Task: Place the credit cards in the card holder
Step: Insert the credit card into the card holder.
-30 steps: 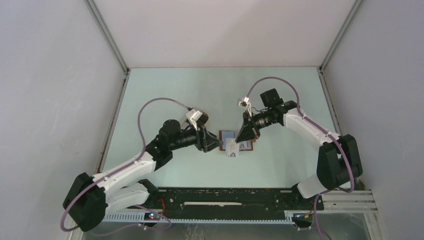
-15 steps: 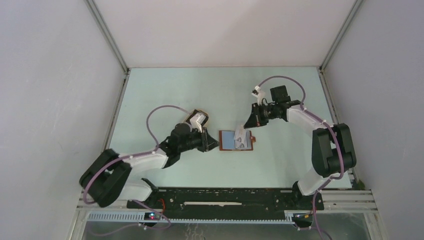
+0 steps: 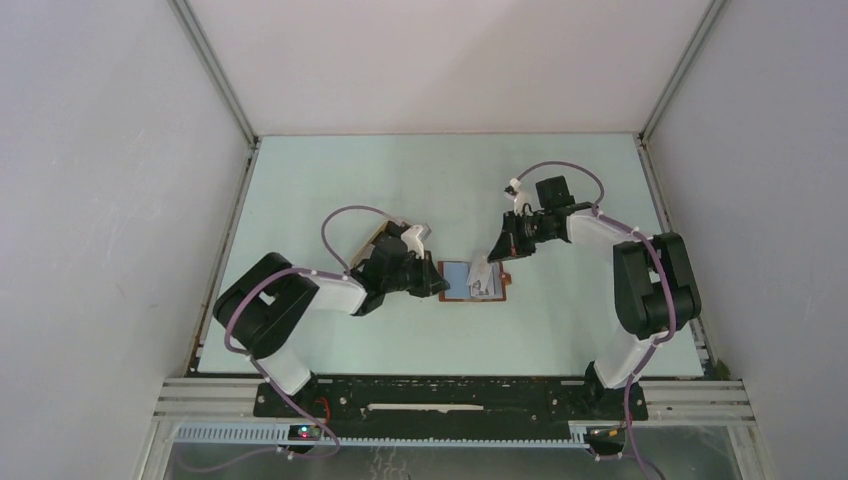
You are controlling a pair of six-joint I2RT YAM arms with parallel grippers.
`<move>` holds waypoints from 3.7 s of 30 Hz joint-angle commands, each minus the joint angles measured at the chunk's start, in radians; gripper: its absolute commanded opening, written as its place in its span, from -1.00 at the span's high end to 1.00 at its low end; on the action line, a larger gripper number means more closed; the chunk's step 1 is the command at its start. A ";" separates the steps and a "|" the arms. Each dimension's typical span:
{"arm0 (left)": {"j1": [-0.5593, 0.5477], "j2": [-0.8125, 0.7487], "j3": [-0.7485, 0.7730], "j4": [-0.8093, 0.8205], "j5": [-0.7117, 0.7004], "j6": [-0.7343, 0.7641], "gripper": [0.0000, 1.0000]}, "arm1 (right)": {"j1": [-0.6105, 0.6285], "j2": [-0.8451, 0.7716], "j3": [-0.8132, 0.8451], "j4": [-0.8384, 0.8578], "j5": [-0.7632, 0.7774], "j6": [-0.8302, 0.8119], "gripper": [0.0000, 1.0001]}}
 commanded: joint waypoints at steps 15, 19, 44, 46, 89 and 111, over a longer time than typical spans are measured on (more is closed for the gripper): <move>-0.005 0.074 0.024 -0.046 -0.082 0.028 0.86 | 0.043 0.009 0.032 -0.022 0.153 0.079 1.00; -0.004 0.071 0.021 -0.045 -0.079 0.029 0.86 | 0.052 0.022 0.045 -0.039 0.158 0.077 1.00; -0.004 0.040 0.037 -0.100 -0.080 0.077 0.85 | 0.128 0.181 0.198 -0.246 0.160 -0.005 1.00; -0.004 0.043 0.040 -0.104 -0.078 0.078 0.85 | 0.129 0.197 0.210 -0.256 0.154 -0.005 1.00; 0.004 0.049 0.078 -0.184 -0.110 0.124 0.86 | 0.108 0.283 0.315 -0.400 0.110 -0.026 1.00; 0.005 0.061 0.092 -0.186 -0.086 0.132 0.85 | 0.130 0.346 0.367 -0.444 0.089 -0.045 1.00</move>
